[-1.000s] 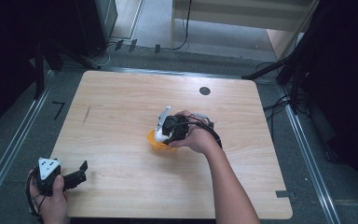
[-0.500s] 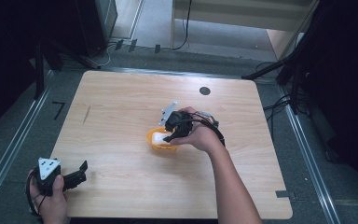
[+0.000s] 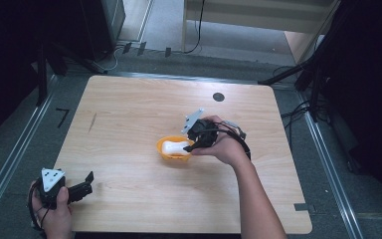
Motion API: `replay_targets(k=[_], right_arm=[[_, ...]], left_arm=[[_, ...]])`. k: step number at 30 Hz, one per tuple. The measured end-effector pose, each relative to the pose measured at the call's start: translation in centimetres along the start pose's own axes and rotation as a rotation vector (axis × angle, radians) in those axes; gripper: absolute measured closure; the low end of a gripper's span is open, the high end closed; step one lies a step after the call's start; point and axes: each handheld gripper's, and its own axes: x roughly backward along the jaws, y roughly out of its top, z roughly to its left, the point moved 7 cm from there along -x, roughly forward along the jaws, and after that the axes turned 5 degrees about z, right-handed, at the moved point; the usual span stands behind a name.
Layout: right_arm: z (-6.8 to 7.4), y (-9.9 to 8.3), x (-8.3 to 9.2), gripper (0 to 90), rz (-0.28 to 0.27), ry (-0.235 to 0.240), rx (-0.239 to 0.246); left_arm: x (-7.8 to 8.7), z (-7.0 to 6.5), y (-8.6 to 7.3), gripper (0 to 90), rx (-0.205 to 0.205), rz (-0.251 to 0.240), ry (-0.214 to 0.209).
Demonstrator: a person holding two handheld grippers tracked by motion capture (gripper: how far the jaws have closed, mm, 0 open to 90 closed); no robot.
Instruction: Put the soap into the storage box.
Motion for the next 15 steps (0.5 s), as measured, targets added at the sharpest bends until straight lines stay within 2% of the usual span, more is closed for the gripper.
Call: replay_targets(k=[13, 15], right_arm=[[0.3, -3.5, 1.5, 38.0, -0.015, -0.026, -0.085], [0.5, -4.1, 1.7, 37.9, -0.014, -0.02, -0.117]], left_arm=[[0.0, 0.0, 0.0, 0.0, -0.005, 0.004, 0.001], [0.0, 0.0, 0.0, 0.0, -0.005, 0.003, 0.0]])
